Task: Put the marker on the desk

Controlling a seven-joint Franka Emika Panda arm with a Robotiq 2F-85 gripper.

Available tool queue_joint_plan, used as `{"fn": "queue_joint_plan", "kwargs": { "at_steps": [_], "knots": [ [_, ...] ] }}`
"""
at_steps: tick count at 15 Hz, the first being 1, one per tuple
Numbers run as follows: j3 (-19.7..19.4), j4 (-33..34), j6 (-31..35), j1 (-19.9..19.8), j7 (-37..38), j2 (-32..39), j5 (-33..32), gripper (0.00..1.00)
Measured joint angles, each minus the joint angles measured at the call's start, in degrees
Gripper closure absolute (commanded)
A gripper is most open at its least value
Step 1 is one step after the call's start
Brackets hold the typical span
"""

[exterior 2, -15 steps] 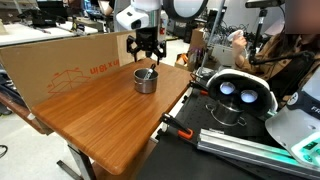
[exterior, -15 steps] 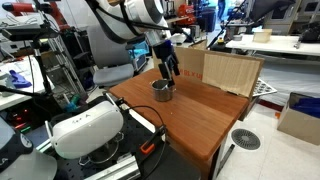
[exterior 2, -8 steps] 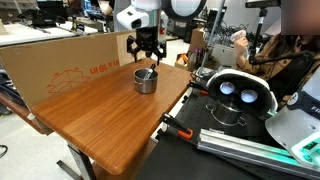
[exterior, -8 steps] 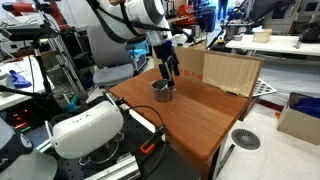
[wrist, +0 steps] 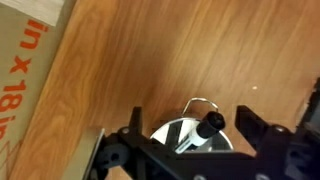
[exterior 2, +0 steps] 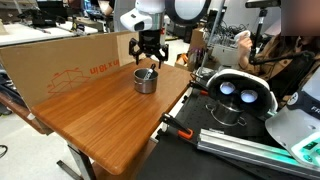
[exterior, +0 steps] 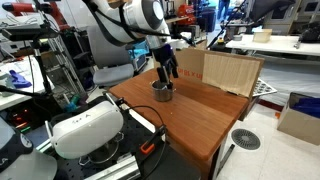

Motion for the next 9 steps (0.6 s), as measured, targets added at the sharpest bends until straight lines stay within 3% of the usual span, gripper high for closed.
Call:
{"fn": "queue_joint_plan", "kwargs": {
  "at_steps": [1,3,9],
  "knots": [
    [-0.1,-0.3,0.4,0.0,0.2,0.0,0.0,0.25],
    [-0.1,-0.8,0.6,0.0,0.5,0.0,0.0,0.34],
    [-0.2,-0.7,0.7,-0.1,0.8,0.0,0.1,0.81]
  ]
}}
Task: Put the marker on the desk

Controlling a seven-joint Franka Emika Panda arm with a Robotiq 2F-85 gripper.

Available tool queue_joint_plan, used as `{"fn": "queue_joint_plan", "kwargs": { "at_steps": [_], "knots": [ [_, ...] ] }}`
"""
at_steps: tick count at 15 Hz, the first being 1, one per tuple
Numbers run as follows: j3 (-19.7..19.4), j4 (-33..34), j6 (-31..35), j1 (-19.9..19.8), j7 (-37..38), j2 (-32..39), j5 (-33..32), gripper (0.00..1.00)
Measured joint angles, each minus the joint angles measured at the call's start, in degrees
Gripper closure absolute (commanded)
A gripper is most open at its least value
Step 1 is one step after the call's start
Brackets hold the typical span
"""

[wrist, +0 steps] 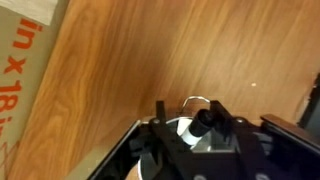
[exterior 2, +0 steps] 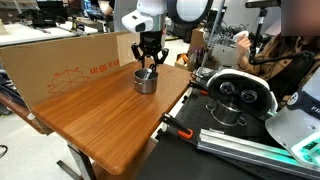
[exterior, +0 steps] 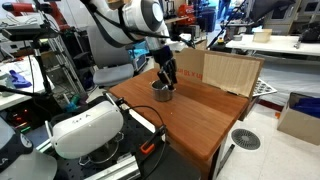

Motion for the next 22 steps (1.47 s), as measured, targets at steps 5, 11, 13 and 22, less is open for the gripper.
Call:
{"fn": "queue_joint_plan", "kwargs": {
  "at_steps": [5,11,13,22],
  "knots": [
    [-0.2,0.1,0.0,-0.3,0.1,0.0,0.0,0.95],
    [-0.2,-0.1,0.1,-0.3,1.0,-0.3,0.0,0.95],
    [-0.2,-0.6,0.5,-0.3,1.1,-1.0,0.1,0.95],
    [3.9,-5.0,1.1,-0.4,-6.1,-8.8,14.9,0.95]
  ]
}}
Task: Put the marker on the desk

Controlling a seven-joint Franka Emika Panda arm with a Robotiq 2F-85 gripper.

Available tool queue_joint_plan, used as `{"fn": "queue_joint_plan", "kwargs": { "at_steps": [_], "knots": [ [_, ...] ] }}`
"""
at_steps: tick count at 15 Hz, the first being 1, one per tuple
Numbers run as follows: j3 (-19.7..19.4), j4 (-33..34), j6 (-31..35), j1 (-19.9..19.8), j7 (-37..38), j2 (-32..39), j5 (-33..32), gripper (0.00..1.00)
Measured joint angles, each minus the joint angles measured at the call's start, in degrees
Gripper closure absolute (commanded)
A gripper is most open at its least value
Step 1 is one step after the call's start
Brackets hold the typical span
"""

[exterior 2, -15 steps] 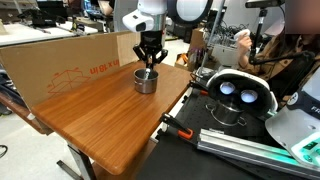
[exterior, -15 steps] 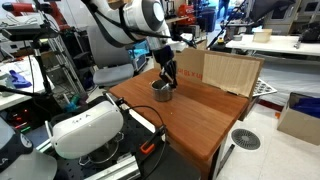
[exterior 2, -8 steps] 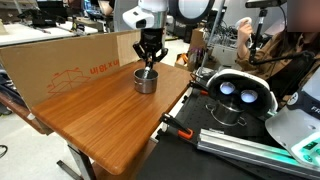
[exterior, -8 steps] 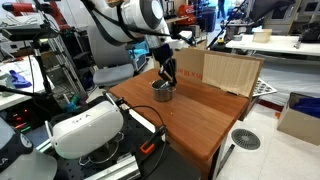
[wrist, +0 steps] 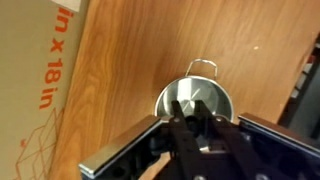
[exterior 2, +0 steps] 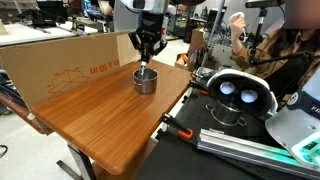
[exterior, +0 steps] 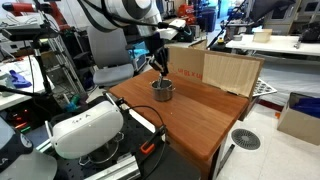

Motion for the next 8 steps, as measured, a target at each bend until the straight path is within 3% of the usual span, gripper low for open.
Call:
{"fn": "queue_joint_plan", "kwargs": {
  "at_steps": [8],
  "knots": [
    [1.7,-0.3,-3.1,1.5,-3.1,-5.5,6.5,0.95]
  ]
}}
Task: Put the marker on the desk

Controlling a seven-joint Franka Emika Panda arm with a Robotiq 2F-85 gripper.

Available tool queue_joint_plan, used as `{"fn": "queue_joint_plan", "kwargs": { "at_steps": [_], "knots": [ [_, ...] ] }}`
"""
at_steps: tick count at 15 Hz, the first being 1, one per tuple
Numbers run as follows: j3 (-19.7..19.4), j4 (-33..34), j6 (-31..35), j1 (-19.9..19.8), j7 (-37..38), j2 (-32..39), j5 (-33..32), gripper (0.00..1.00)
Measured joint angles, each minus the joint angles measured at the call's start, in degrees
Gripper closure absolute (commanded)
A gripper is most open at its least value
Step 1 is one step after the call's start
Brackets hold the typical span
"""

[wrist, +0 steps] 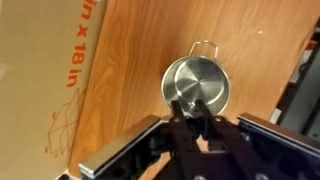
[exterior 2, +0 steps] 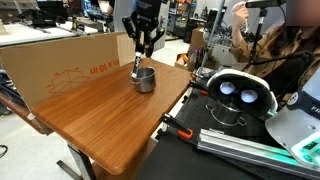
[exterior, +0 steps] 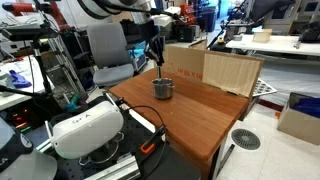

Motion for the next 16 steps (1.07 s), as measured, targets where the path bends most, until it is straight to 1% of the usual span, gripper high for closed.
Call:
{"fn": "queue_joint_plan", "kwargs": {
  "at_steps": [5,10,12,16],
  "knots": [
    [0.0,-0.9,0.0,2.7,-0.3,-3.7,2.6,0.95],
    [-0.1,-1.2,-1.3,4.1,-2.1,-4.5,5.5,0.95],
    [-0.1,-0.5,-3.5,4.8,-3.8,-4.4,6.6,0.95],
    [0.0,2.7,-9.9,6.2,-6.3,-2.7,6.6,0.95]
  ]
}}
